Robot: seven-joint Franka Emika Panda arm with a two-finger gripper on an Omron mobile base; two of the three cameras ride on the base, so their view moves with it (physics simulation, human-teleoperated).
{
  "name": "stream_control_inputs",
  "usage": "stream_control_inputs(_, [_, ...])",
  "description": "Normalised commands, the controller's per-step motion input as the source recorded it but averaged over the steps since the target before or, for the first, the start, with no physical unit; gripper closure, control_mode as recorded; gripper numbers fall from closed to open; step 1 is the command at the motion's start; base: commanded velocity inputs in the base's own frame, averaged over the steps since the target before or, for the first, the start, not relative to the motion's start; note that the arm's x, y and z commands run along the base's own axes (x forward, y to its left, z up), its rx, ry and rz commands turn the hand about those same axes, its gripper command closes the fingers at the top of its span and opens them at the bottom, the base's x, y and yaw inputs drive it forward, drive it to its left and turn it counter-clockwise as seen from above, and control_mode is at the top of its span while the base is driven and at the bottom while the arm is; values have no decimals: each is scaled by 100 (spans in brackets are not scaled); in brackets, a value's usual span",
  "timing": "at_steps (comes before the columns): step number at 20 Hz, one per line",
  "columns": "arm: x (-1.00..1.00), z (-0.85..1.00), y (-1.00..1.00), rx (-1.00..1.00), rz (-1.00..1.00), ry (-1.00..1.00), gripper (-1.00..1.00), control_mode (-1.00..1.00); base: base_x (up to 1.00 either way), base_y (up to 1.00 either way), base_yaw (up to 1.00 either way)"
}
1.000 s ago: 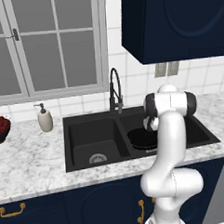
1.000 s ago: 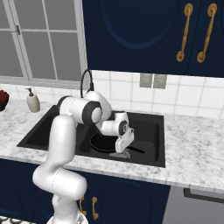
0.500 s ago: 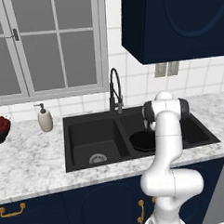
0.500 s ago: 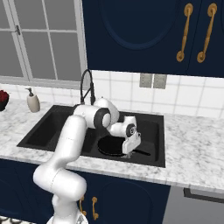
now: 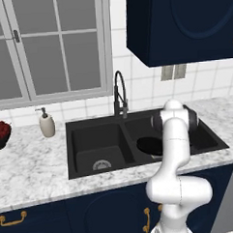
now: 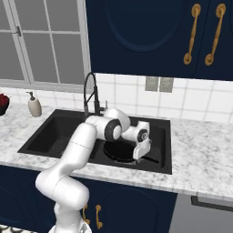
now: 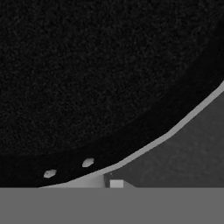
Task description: Pick the pan and sponge and place them into the sink. Then turn on the water.
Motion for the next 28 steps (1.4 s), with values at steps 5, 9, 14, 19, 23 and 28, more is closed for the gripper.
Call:
stream_control_inputs(5, [8, -50, 0, 4, 0, 0, -100, -100, 0, 0, 0])
stream_control_inputs(9, [-23, -20, 0, 1, 0, -9, -100, -100, 0, 0, 0])
stream_control_inputs(14, [-53, 12, 0, 0, 0, -18, -100, -100, 0, 0, 0])
stream_control_inputs(19, [-41, 62, 0, 4, 0, -9, -100, -100, 0, 0, 0])
stream_control_inputs(23, [-22, 89, 4, 6, 0, -7, -100, -100, 0, 0, 0])
stream_control_inputs(28, [-32, 86, 6, 4, -1, -8, -100, -100, 0, 0, 0])
